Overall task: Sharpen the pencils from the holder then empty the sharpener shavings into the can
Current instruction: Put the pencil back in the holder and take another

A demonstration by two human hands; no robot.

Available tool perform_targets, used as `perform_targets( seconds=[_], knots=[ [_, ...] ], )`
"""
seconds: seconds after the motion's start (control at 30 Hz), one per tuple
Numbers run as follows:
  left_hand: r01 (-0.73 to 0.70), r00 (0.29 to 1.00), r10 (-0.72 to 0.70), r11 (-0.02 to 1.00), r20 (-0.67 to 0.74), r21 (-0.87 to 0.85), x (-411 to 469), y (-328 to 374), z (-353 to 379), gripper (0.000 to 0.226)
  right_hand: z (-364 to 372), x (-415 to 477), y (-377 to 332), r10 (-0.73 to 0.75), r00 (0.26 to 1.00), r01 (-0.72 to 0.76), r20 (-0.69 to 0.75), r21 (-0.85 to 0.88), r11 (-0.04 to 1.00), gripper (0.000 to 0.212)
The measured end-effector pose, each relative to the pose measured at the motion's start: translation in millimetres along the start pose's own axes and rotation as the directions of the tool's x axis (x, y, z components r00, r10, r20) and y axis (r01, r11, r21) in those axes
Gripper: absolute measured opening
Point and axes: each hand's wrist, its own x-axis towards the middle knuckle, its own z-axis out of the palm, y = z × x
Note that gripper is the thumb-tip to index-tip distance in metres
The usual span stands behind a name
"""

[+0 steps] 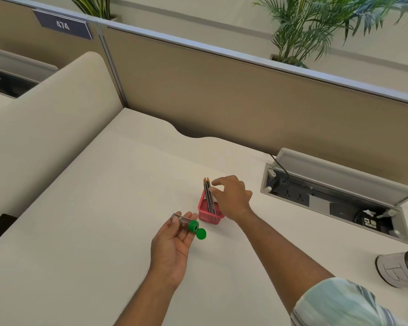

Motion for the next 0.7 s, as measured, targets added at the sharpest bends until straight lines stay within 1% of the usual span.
perform_targets(
  seconds=[0.13, 0.37, 0.47, 0.57, 0.63, 0.7],
  knots=[
    [-0.001, 1.0, 0.001, 1.0, -0.002, 0.017, -2.2, 0.9, -0.2, 0.027, 3.0, 0.2, 2.4, -0.006, 1.0, 0.005, 0.025, 0.003, 1.0, 0.021],
    [0.003, 1.0, -0.003, 1.0, -0.009, 0.015, -3.3, -0.4, 0.7, 0.027, 4.0, 4.2, -2.4, 0.001, 1.0, 0.001, -0.03, 0.077, 0.997, 0.014],
    [0.0, 1.0, 0.0, 1.0, -0.005, 0.017, -3.2, 1.1, 1.3, 0.027, -0.9, 1.4, -1.8, -0.011, 0.996, 0.027, -0.084, 0.198, 0.98, 0.002],
    [0.001, 1.0, -0.001, 1.0, 0.001, 0.008, -3.7, 1.8, 3.4, 0.027, -12.9, -6.6, -0.3, -0.059, 0.983, 0.111, -0.174, 0.309, 0.944, 0.005],
    [0.001, 1.0, -0.001, 1.0, 0.011, 0.005, -5.2, 1.6, 6.6, 0.026, -26.8, -16.3, 0.3, -0.075, 0.96, 0.185, -0.27, 0.408, 0.894, 0.003],
    [-0.003, 1.0, 0.003, 1.0, 0.031, 0.011, -8.4, 0.0, 11.2, 0.024, -44.8, -30.8, 1.1, -0.065, 0.941, 0.233, -0.331, 0.498, 0.835, 0.004]
  ],
)
